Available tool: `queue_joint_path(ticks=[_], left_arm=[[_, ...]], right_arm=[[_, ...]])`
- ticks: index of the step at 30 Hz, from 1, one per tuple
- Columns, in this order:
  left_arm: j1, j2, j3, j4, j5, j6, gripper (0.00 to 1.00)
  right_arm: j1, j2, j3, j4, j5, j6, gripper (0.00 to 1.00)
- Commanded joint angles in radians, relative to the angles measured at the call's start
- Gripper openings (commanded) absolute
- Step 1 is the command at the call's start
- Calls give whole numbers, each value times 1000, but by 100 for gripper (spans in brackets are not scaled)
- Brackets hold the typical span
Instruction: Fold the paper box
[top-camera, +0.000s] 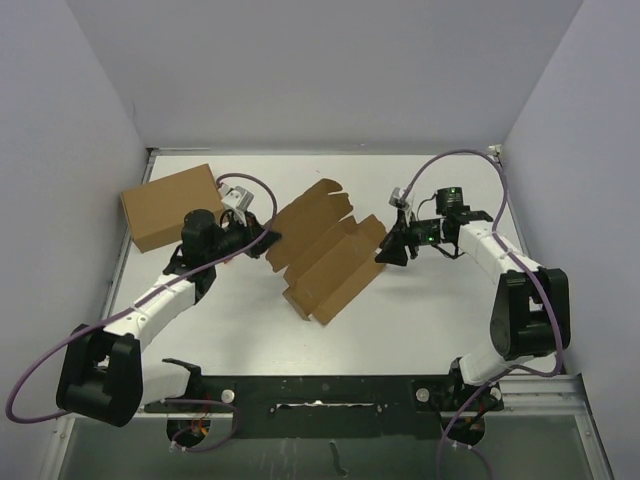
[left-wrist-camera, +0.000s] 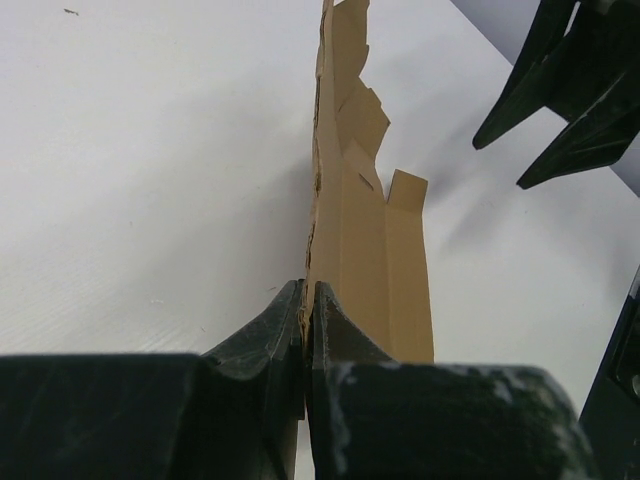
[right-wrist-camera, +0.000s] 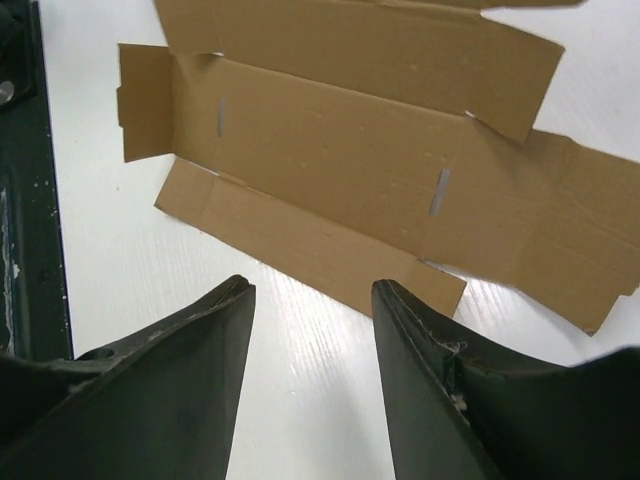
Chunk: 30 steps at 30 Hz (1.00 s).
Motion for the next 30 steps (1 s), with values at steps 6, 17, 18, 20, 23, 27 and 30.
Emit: queue_joint_path(ticks=[6, 17, 18, 20, 23, 27, 30], left_arm=[[12, -33, -14, 174, 9, -85, 0], [30, -11, -47, 254, -8, -175, 0], [37, -8, -49, 266, -6, -200, 0], [51, 0, -57, 305, 1, -253, 0], [66, 3, -64, 354, 12, -309, 0], [70, -1, -54, 342, 30, -312, 0], [74, 10, -42, 318, 65, -297, 0]], right_arm=[[-55, 50, -53, 283, 36, 300, 56], [-90, 76, -51, 304, 56, 358, 57], [-92, 79, -50, 311, 37, 373, 57], [-94, 80, -57, 337, 4, 404, 57], [-96, 75, -62, 357, -1, 425, 57], [-121, 71, -51, 353, 59, 434, 57], [-166, 76, -56, 380, 101, 473, 56]])
